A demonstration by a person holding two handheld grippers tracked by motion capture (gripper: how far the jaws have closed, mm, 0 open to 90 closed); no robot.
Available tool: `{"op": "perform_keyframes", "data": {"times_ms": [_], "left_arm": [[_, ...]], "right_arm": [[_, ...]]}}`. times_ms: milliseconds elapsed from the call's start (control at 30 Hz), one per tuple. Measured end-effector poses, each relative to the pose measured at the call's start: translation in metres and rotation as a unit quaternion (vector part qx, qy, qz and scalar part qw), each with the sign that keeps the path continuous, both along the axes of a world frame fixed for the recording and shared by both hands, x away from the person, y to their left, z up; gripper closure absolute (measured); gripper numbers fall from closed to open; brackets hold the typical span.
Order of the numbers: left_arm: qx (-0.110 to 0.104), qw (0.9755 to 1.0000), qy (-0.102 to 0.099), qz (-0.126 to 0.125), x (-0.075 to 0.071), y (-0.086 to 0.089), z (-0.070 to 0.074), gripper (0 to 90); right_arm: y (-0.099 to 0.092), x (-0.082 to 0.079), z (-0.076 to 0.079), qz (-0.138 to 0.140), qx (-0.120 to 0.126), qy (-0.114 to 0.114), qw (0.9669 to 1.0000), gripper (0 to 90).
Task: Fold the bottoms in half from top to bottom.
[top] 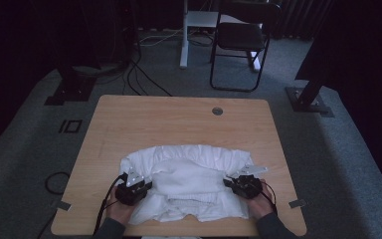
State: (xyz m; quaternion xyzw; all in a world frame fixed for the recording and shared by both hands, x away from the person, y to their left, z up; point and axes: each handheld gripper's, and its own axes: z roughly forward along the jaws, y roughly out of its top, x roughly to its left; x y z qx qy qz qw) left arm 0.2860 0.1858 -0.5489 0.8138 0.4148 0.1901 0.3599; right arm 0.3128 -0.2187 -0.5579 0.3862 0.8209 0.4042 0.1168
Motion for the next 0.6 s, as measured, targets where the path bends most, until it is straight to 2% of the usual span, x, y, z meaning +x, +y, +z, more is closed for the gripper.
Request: {"op": "perform_keyframes", "data": {"times_ms": [67, 100, 167, 267, 367, 433, 600], "left_arm": [[0.001, 1.0, -0.002, 0.003, 0.004, -0.001, 0.0, 77.8], [-0.008, 0.9999, -0.003, 0.008, 0.014, 0.0, -0.001, 77.8], [-0.017, 0.9997, -0.002, 0.014, 0.022, 0.001, -0.002, 77.7], [-0.013, 0.9997, -0.006, 0.022, 0.033, 0.001, -0.001, 77.7], [-0.022, 0.9991, -0.006, 0.034, 0.044, 0.002, -0.002, 77.7], [-0.018, 0.9989, -0.009, 0.042, 0.052, 0.002, -0.001, 77.6], [-0.029, 0.9978, -0.005, 0.06, 0.065, 0.003, -0.001, 77.2]], "right_arm": [[0.0, 0.004, 0.0, -0.003, -0.001, 0.0, 1.0, 80.4], [0.001, 0.007, 0.001, -0.006, -0.003, 0.0, 1.0, 80.3], [0.004, 0.021, 0.002, -0.017, -0.012, -0.006, 0.9998, 80.4], [0.007, 0.033, 0.002, -0.027, -0.014, -0.005, 0.9995, 80.4], [0.012, 0.046, 0.003, -0.038, -0.017, -0.006, 0.9991, 80.6], [0.014, 0.053, 0.003, -0.045, -0.015, -0.005, 0.9989, 80.6], [0.018, 0.067, 0.003, -0.063, -0.005, -0.001, 0.998, 80.8]]}}
